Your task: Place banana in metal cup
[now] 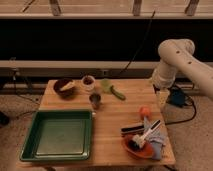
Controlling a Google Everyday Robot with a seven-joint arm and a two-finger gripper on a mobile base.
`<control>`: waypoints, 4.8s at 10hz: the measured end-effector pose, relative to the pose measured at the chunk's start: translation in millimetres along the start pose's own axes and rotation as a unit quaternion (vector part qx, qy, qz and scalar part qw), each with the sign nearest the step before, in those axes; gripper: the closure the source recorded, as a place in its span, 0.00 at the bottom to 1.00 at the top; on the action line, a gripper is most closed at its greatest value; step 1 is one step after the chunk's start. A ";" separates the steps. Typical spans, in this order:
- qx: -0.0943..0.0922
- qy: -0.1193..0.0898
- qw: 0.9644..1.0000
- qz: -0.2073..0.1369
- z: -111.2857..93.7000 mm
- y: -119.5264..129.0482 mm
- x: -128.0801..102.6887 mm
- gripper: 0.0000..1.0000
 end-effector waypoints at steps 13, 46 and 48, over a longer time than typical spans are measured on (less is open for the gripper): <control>0.000 0.000 1.000 0.000 0.0 0.0 0.0 0.20; 0.086 -0.179 0.980 0.027 81.9 -171.4 -173.1 0.20; 0.087 -0.187 0.978 0.031 82.4 -178.8 -173.8 0.20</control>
